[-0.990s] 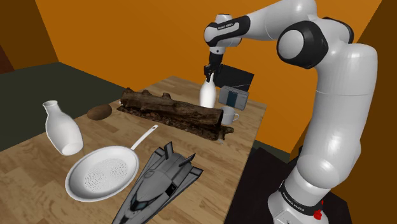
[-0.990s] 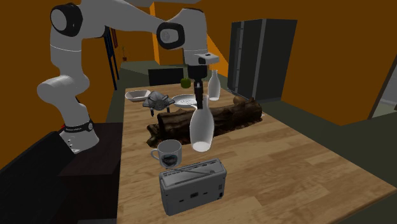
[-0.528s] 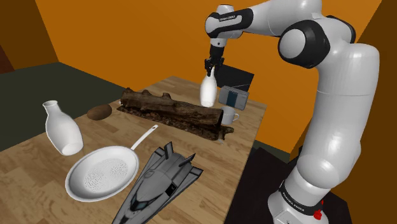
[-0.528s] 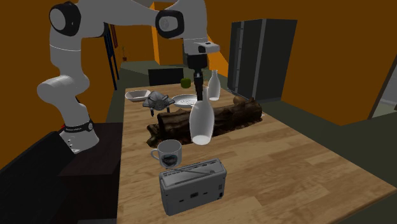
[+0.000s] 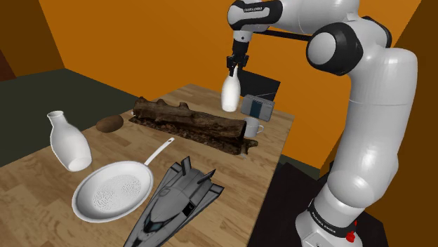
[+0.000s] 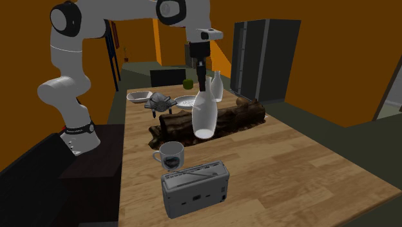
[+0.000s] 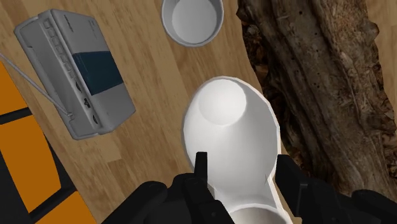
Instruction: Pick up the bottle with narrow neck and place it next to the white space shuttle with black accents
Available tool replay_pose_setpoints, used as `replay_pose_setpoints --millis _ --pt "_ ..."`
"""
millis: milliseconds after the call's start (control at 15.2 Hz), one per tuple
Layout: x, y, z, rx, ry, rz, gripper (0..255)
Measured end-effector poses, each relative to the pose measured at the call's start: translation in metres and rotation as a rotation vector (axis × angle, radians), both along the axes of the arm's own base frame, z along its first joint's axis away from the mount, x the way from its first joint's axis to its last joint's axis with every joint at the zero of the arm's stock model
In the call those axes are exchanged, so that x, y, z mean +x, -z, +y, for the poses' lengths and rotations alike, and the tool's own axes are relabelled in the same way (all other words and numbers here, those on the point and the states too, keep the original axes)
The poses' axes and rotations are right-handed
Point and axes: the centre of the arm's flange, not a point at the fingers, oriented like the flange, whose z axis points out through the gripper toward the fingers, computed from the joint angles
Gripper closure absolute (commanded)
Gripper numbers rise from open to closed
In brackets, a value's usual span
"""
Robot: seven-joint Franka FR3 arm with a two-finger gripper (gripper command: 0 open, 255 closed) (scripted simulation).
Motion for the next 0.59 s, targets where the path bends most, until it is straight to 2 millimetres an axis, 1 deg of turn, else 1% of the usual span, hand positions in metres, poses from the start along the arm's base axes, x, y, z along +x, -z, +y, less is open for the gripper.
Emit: replay_pose_setpoints --millis 462,594 --pt "0.001 -0.035 -0.001 0.000 0.000 0.000 255" --pt "0.001 -0.048 -0.001 0.000 0.000 0.000 255"
